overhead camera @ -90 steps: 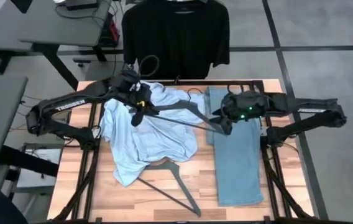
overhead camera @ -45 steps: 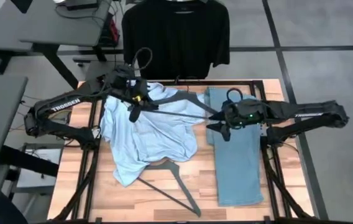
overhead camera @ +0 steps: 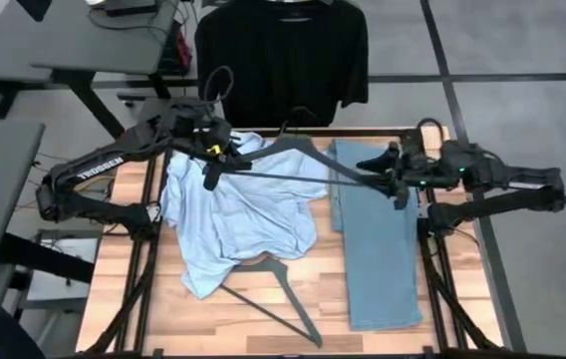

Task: Hang clothes
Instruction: Insert the blue shirt on the grey hanger

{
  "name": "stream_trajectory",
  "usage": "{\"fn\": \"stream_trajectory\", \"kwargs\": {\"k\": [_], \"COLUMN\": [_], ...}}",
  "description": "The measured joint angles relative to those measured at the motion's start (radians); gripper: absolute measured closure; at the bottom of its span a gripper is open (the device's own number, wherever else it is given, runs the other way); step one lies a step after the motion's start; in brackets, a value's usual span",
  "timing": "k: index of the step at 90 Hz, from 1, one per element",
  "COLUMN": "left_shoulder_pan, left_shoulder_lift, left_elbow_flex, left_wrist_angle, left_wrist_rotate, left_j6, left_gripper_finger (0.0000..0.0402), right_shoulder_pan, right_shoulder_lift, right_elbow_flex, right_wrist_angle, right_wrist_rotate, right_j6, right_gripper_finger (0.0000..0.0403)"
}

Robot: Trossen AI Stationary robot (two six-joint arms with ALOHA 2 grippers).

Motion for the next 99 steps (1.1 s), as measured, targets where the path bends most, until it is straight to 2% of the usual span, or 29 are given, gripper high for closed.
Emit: {"fn": "stream_trajectory", "kwargs": {"k": [29,49,66,86,99], "left_shoulder_pan": [-0.001,-0.001,-0.002,-0.002,-0.002], "left_shoulder_lift": [-0.041,-0.043,-0.043,-0.043,-0.043], "left_elbow_flex": [0.0,0.0,0.0,0.0,0.0], "left_wrist_angle": [0.075,0.122,0.105,0.105,0.095], "left_wrist_rotate": [0.011,0.01,0.01,0.009,0.01], "left_j6": [-0.059,-0.079,-0.065,-0.046,-0.045], "left_gripper_finger": [0.0385,0.0385,0.0385,0.0385,0.0385], "right_shoulder_pan": [-0.058,-0.055,-0.057,-0.058,-0.07], "right_shoulder_lift": [-0.028,0.043,0.057,0.058,0.072], "right_elbow_flex": [0.0,0.0,0.0,0.0,0.0], "right_wrist_angle": [-0.052,-0.075,-0.014,0.004,0.006], "right_wrist_rotate": [-0.002,-0.005,-0.021,-0.028,-0.046], "right_j6": [-0.048,-0.055,-0.065,-0.051,-0.038], "right_gripper_finger": [0.0204,0.0204,0.0214,0.024,0.0299]}}
